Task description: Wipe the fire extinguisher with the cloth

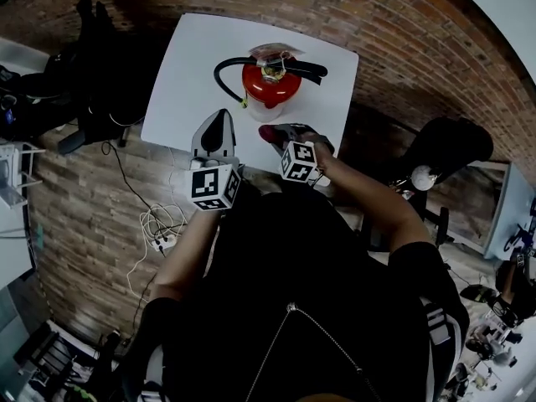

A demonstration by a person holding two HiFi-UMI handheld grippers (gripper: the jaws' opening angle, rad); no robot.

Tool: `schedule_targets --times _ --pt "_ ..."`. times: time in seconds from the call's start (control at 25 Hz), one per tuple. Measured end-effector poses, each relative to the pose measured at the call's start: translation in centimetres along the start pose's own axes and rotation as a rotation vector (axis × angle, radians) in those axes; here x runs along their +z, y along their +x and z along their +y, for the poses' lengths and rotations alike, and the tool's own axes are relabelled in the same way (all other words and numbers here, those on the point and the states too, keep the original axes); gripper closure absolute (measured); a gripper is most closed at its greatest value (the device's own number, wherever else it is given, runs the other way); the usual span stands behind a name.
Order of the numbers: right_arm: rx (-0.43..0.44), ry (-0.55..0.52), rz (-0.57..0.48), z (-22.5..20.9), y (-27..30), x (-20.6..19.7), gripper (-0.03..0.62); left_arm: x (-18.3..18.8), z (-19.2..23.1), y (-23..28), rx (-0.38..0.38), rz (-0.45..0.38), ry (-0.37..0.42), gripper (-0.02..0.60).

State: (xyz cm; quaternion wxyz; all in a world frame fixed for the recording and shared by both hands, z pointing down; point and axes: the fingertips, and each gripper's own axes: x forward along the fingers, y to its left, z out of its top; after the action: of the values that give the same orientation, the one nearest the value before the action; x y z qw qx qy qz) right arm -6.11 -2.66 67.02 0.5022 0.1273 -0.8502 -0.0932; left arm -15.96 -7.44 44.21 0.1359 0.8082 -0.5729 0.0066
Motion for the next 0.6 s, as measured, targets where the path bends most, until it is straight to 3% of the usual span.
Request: schedule_targets --times 0.24,0.6 --pt "0.01 -0.182 0.086 1.4 4.9 -3.4 0.479 -0.4 1.5 -0.7 0.05 0.005 -0.016 0.572" --pt "-0.025 -0.296 0.14 2.0 9.5 -6.5 0.479 -1.2 3.0 -2.1 0.111 0.029 -0.027 0.572"
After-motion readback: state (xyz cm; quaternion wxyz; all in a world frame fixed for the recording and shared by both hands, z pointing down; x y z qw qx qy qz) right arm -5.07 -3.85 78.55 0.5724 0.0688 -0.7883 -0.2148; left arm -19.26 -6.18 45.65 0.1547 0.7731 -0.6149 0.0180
